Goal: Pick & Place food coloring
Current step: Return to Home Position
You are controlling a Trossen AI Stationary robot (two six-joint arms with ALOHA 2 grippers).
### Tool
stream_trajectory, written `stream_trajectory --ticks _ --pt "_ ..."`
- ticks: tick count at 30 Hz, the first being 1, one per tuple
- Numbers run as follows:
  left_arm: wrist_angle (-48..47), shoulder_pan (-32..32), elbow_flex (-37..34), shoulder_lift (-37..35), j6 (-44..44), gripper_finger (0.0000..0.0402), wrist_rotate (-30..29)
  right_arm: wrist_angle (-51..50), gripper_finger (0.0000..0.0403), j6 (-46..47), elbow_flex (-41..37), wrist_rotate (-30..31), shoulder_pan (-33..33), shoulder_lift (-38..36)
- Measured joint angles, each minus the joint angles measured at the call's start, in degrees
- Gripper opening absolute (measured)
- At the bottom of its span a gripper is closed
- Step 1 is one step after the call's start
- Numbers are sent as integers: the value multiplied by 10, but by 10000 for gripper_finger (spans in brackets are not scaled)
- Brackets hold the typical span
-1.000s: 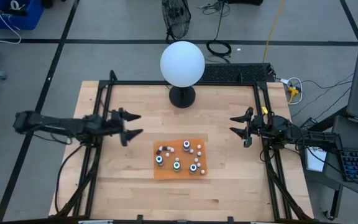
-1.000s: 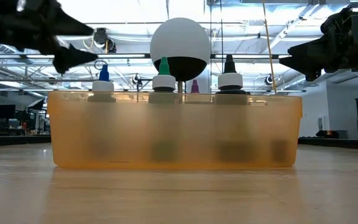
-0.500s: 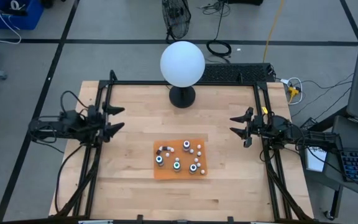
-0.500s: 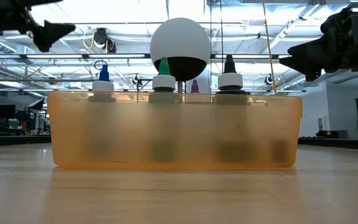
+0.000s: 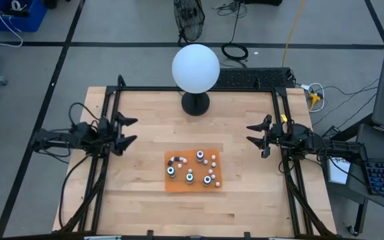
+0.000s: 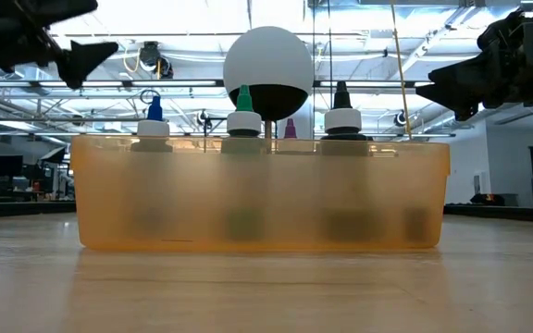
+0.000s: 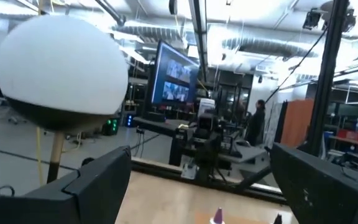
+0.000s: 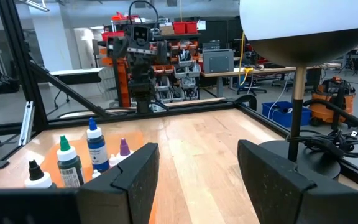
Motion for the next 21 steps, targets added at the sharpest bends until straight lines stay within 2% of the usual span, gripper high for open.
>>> stream_trajectory --ticks 4,9,15,21 --pt "-1 0 -15 0 -12 379 4 0 208 0 0 0 0 0" --pt "-64 0 -15 0 -25 379 14 0 208 0 0 0 0 0" --pt "-150 0 -14 2 -57 379 -50 -1 208 0 0 0 0 0" --pt "-160 0 -14 8 -49 379 23 0 208 0 0 0 0 0"
